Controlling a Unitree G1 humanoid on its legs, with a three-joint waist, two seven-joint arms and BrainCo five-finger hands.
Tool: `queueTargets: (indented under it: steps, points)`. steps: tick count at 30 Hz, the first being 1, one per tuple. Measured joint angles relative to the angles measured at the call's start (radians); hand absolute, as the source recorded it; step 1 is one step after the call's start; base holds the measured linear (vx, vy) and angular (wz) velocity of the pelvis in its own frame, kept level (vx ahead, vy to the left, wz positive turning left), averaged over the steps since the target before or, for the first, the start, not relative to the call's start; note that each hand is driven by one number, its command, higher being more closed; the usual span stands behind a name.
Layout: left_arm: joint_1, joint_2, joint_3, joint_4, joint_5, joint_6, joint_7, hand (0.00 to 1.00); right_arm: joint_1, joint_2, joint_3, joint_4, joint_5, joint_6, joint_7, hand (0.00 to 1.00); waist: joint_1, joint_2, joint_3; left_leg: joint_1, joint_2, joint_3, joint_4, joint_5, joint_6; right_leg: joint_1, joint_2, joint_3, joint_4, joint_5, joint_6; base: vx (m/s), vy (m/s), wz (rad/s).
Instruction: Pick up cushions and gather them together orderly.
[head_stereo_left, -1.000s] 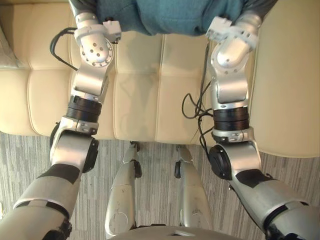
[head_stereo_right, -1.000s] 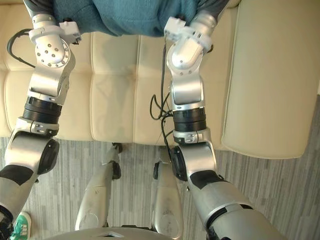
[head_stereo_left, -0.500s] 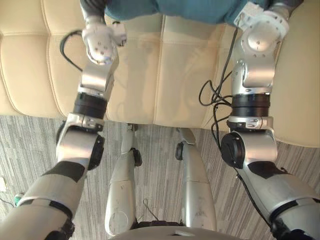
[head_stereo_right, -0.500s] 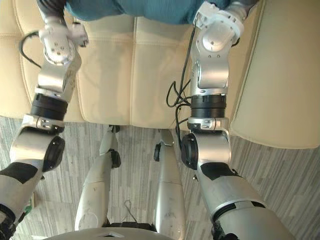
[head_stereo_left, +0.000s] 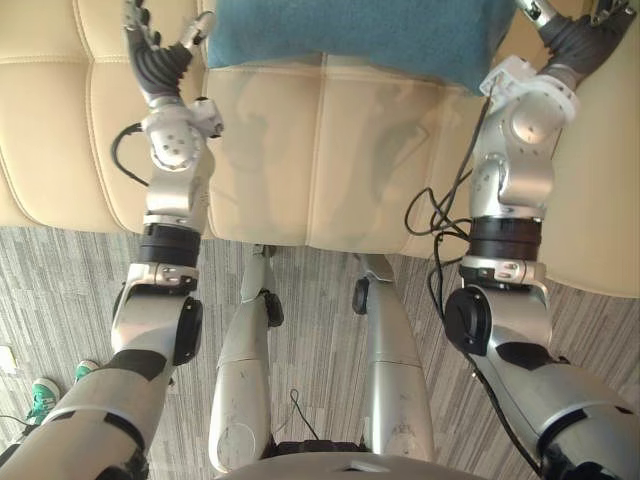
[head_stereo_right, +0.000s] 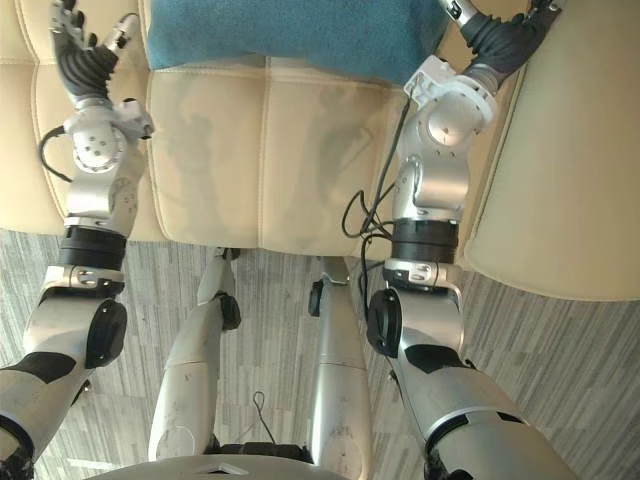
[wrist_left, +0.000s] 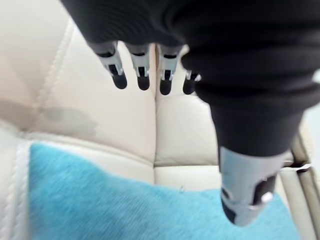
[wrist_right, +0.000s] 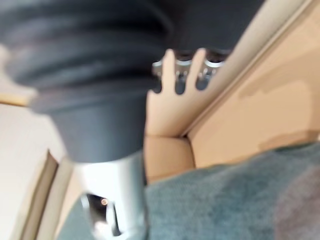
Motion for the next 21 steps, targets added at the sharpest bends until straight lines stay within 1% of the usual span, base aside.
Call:
queueTargets:
  steps: [3, 4, 5, 6, 7, 8, 9, 11, 13, 14, 15, 16, 17, 19, 21]
  points:
    - [0.084, 0.033, 0.032, -0.087, -0.013, -0.012, -0.013, 0.00, 0.101, -0.027, -0.005, -0.093, -0.001, -0.001, 0.030, 0.00, 0.001, 0.000, 0.000, 0.027, 0.003, -0.002, 0.023, -0.013, 0.005, 0.038, -0.001, -0.005, 0.007, -0.013, 0.001, -0.03, -0.045, 0.05]
    - [0.133, 0.037, 0.037, -0.120, -0.020, -0.014, -0.016, 0.00, 0.152, -0.031, -0.006, -0.131, -0.002, -0.003, 0.037, 0.00, 0.001, -0.001, 0.000, 0.051, 0.003, -0.007, 0.030, -0.021, 0.007, 0.065, -0.005, -0.010, 0.016, -0.024, 0.001, -0.03, -0.087, 0.13]
    - [0.225, 0.037, 0.040, -0.180, -0.039, -0.024, -0.030, 0.00, 0.242, -0.035, -0.005, -0.186, -0.003, -0.015, 0.053, 0.00, 0.000, -0.001, 0.000, 0.091, 0.003, -0.015, 0.044, -0.042, 0.002, 0.112, -0.008, -0.018, 0.022, -0.040, 0.001, -0.03, -0.094, 0.13]
    - [0.262, 0.036, 0.040, -0.202, -0.040, -0.031, -0.037, 0.00, 0.279, -0.035, -0.005, -0.212, -0.003, -0.018, 0.061, 0.00, 0.000, -0.001, 0.000, 0.103, 0.004, -0.018, 0.052, -0.053, -0.001, 0.130, -0.008, -0.021, 0.023, -0.047, 0.001, -0.01, -0.116, 0.14]
    - [0.367, 0.026, 0.046, -0.270, -0.041, -0.046, -0.055, 0.00, 0.383, -0.035, -0.004, -0.283, -0.005, -0.030, 0.078, 0.00, 0.000, -0.002, -0.001, 0.135, 0.007, -0.025, 0.078, -0.078, -0.003, 0.176, -0.009, -0.028, 0.025, -0.059, 0.002, 0.01, -0.092, 0.08]
    - [0.410, 0.019, 0.051, -0.292, -0.040, -0.051, -0.060, 0.00, 0.424, -0.034, -0.003, -0.306, -0.007, -0.038, 0.090, 0.00, 0.001, -0.002, -0.001, 0.148, 0.009, -0.025, 0.086, -0.087, -0.003, 0.193, -0.009, -0.029, 0.025, -0.065, 0.003, 0.02, -0.102, 0.03]
    - [0.512, -0.010, 0.068, -0.331, -0.036, -0.054, -0.078, 0.00, 0.516, -0.030, 0.006, -0.345, -0.032, -0.048, 0.118, 0.00, 0.005, -0.006, -0.004, 0.180, 0.012, -0.022, 0.101, -0.105, -0.002, 0.232, -0.008, -0.029, 0.021, -0.075, 0.004, 0.03, -0.067, -0.06]
    - [0.648, -0.063, 0.080, -0.345, -0.020, -0.053, -0.097, 0.00, 0.628, -0.007, 0.025, -0.364, -0.062, -0.058, 0.163, 0.00, 0.007, -0.008, -0.019, 0.214, 0.019, -0.021, 0.128, -0.130, -0.002, 0.284, -0.004, -0.033, 0.004, -0.081, 0.002, 0.05, -0.062, -0.11]
    - [0.774, -0.129, 0.081, -0.336, 0.011, -0.043, -0.120, 0.00, 0.736, 0.031, 0.069, -0.361, -0.085, -0.058, 0.210, 0.00, 0.012, -0.016, -0.052, 0.245, 0.033, -0.018, 0.158, -0.165, -0.008, 0.341, 0.009, -0.033, -0.028, -0.087, 0.007, 0.08, -0.049, -0.20]
    - [0.869, -0.179, 0.082, -0.313, 0.055, -0.032, -0.129, 0.00, 0.831, 0.079, 0.099, -0.350, -0.107, -0.058, 0.246, 0.00, 0.015, -0.027, -0.075, 0.288, 0.046, -0.013, 0.182, -0.189, -0.012, 0.401, 0.019, -0.035, -0.055, -0.084, 0.006, 0.09, -0.045, -0.21]
    - [0.896, -0.197, 0.082, -0.297, 0.078, -0.025, -0.129, 0.00, 0.864, 0.095, 0.109, -0.342, -0.114, -0.058, 0.260, 0.00, 0.016, -0.029, -0.088, 0.301, 0.051, -0.012, 0.196, -0.199, -0.012, 0.425, 0.023, -0.036, -0.064, -0.083, 0.007, 0.12, -0.046, -0.25]
    - [0.961, -0.236, 0.088, -0.249, 0.115, -0.006, -0.131, 0.00, 0.932, 0.130, 0.129, -0.300, -0.119, -0.057, 0.287, 0.00, 0.019, -0.035, -0.121, 0.342, 0.062, -0.009, 0.224, -0.234, -0.008, 0.484, 0.029, -0.037, -0.086, -0.087, 0.004, 0.14, -0.024, -0.21]
    - [1.022, -0.265, 0.095, -0.192, 0.123, 0.010, -0.150, 0.00, 0.991, 0.161, 0.132, -0.250, -0.115, -0.056, 0.321, 0.00, 0.024, -0.041, -0.162, 0.385, 0.069, -0.001, 0.242, -0.260, -0.013, 0.536, 0.034, -0.034, -0.105, -0.091, 0.009, 0.14, -0.015, -0.20]
    - [1.071, -0.281, 0.103, -0.120, 0.121, 0.020, -0.170, 0.00, 1.046, 0.181, 0.133, -0.181, -0.111, -0.055, 0.349, 0.00, 0.025, -0.044, -0.204, 0.425, 0.074, 0.007, 0.256, -0.285, -0.018, 0.589, 0.044, -0.031, -0.128, -0.091, 0.010, 0.13, 0.000, -0.17]
    - [1.106, -0.284, 0.114, 0.030, 0.119, 0.031, -0.213, 0.00, 1.086, 0.210, 0.132, -0.017, -0.111, -0.053, 0.389, 0.00, 0.025, -0.047, -0.256, 0.491, 0.082, 0.014, 0.263, -0.316, -0.023, 0.672, 0.047, -0.029, -0.174, -0.091, 0.011, 0.12, 0.015, -0.14]
